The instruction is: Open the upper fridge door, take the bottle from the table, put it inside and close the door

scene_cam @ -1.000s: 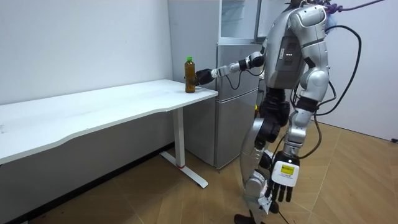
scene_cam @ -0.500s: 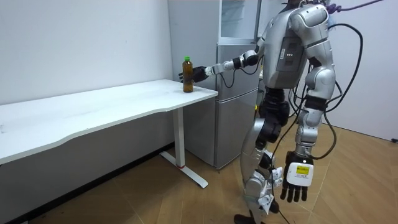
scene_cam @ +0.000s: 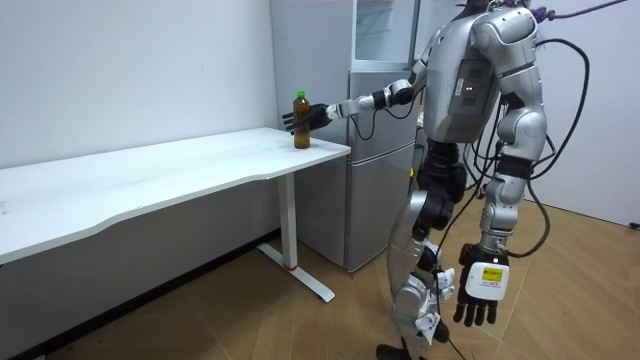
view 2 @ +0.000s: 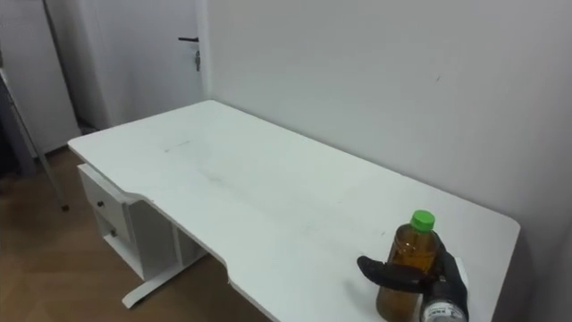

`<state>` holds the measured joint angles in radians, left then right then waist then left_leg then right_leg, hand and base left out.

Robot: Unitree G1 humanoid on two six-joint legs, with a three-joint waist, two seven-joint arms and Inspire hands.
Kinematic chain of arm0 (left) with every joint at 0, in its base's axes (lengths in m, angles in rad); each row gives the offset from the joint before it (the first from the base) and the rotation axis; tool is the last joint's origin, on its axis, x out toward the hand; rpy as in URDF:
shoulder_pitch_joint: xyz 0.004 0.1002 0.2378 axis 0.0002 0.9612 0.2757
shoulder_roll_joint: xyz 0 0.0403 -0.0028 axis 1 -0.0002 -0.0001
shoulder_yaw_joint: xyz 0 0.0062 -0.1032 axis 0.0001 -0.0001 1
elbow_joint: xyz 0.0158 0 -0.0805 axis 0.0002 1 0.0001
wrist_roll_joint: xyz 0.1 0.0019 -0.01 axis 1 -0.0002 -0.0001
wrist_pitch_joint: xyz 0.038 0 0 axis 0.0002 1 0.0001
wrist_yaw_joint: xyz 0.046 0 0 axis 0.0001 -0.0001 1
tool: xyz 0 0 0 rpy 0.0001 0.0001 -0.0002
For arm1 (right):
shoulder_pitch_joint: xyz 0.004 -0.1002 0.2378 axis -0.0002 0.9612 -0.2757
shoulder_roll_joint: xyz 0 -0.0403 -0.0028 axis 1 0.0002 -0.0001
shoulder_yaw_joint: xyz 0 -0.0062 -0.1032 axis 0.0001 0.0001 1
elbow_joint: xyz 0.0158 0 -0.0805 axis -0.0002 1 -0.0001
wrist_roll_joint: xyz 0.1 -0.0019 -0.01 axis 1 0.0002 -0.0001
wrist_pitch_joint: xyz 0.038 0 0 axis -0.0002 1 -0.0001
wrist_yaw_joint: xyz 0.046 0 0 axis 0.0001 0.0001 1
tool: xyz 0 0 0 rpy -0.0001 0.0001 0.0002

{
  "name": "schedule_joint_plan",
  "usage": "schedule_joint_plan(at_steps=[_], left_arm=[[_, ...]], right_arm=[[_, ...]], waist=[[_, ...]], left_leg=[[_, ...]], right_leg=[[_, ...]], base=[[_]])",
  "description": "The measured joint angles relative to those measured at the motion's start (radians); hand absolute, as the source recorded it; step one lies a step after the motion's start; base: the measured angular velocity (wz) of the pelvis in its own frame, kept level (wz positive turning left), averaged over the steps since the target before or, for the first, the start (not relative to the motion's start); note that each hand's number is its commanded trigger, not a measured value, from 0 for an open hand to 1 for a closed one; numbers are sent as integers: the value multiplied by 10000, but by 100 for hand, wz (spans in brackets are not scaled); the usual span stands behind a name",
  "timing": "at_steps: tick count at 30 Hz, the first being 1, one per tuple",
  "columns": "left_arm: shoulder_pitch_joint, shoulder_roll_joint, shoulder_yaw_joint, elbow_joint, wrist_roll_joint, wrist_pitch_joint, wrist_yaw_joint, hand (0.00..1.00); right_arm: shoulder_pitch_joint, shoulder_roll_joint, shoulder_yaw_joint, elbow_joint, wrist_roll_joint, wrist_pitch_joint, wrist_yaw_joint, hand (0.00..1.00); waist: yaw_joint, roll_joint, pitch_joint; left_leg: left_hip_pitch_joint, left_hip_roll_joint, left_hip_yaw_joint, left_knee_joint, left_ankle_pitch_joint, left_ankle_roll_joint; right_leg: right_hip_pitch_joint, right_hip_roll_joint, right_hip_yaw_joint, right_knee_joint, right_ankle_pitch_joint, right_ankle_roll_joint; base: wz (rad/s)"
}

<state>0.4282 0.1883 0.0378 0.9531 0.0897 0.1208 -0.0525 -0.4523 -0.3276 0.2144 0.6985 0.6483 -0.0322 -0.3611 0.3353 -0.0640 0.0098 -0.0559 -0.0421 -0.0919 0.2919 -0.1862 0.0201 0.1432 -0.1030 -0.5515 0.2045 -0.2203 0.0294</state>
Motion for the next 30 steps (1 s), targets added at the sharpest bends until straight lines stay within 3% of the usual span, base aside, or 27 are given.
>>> schedule_joint_plan(at_steps=[6,7,9,30], left_arm=[[73,44,0,-12,1,0,0,0],[78,45,0,-11,0,0,0,0],[78,53,0,-9,0,0,0,0],[217,130,-23,-114,2,2,38,0]], right_arm=[[0,0,0,0,0,0,0,0],[0,0,0,0,0,0,6,47],[0,0,0,0,-1,0,2,100],[3,-2,302,135,-288,-24,507,100]], waist=[[5,16,11],[6,16,10],[-1,22,15],[174,92,82]], left_leg=[[-10,-7,-17,-2,-1,1],[-7,-7,-18,3,-1,1],[-5,-21,-67,21,0,3],[167,-58,-177,-3,3,8]], right_leg=[[51,-1,4,9,0,0],[57,-2,10,12,0,0],[85,0,2,12,0,0],[175,0,80,-2,-12,17]], base=[[0],[0],[4],[1]])
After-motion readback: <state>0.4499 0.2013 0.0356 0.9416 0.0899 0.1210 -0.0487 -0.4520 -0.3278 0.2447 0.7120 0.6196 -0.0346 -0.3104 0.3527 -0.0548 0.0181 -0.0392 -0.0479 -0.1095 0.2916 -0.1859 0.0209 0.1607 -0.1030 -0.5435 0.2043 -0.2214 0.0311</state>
